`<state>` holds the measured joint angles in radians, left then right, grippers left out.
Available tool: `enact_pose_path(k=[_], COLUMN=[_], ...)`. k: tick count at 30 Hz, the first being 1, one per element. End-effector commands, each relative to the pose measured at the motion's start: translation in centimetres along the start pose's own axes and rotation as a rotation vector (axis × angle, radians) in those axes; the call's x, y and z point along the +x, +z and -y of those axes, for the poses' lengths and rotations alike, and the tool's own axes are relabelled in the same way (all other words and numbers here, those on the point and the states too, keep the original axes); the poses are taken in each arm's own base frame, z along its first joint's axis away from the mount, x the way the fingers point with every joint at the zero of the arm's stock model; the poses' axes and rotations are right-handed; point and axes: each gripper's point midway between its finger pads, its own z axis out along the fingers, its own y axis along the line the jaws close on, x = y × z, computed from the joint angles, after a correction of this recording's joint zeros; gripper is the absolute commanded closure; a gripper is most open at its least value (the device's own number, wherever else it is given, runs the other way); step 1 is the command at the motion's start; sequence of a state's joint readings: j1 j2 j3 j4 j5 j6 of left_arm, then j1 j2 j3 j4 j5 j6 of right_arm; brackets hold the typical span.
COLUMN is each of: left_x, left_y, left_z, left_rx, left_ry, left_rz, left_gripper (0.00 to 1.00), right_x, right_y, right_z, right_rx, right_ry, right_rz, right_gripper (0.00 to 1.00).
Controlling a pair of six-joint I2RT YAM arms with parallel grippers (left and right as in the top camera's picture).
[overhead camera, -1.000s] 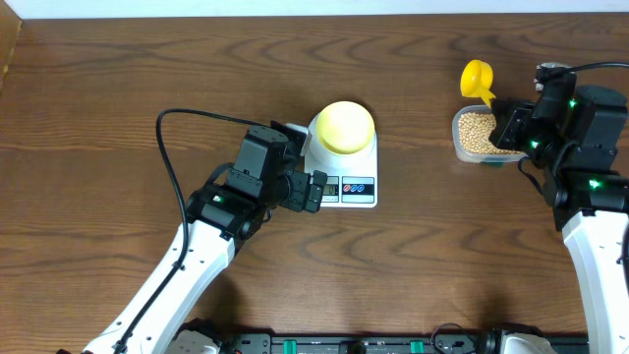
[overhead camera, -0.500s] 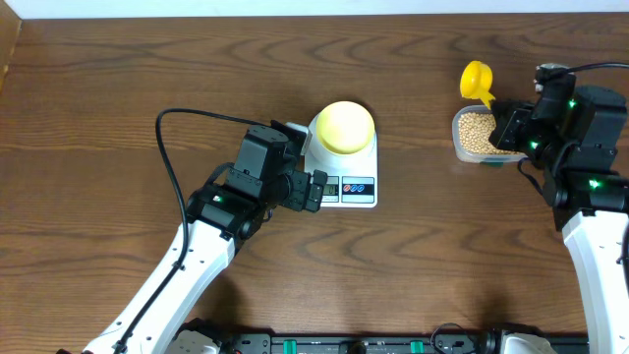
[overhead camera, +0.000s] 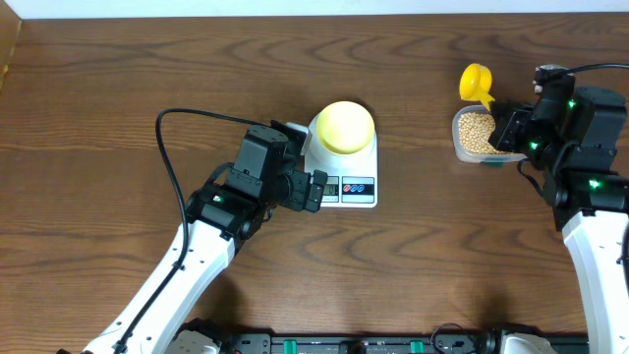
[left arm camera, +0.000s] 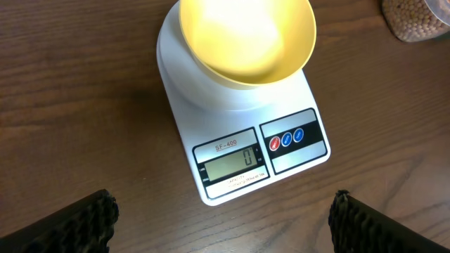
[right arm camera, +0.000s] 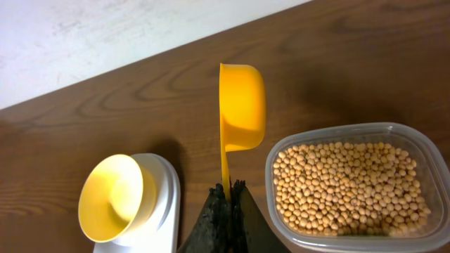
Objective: Scoop item into bowl and weigh 50g on scale
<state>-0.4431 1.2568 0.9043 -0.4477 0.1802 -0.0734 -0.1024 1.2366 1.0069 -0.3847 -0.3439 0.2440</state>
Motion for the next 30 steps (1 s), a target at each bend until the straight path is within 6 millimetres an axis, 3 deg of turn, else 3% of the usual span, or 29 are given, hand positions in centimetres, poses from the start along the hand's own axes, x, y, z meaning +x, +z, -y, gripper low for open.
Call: enact_pose_path(k=[1, 16, 25, 30], left_x=[-0.8, -0.8, 2.9, 2.4], left_y=[-0.4, -0.4, -0.6, -0.6], left_z=[0.0, 0.0, 0.0, 1.5], left_rx=[-0.007, -0.006, 0.003, 0.093], left_ry=[0.020, 0.019, 0.012, 0.078], left_rz=[0.022, 0.021, -0.129, -0.109], left_gripper=[0.02, 0.02, 0.02, 0.02], right_x=[-0.3, 0.4, 0.2, 0.2], right_y=[-0.3, -0.3, -0.3, -0.3], right_z=[0.2, 0.8, 0.9, 0.9], right_rx=[0.009, 0.041, 0.044, 0.044], right_ry=[-0.009, 0.002, 0.001, 0.000], right_rz=[0.004, -0.021, -0.017, -0.013], right_gripper=[0.99, 0.99, 0.99, 0.99])
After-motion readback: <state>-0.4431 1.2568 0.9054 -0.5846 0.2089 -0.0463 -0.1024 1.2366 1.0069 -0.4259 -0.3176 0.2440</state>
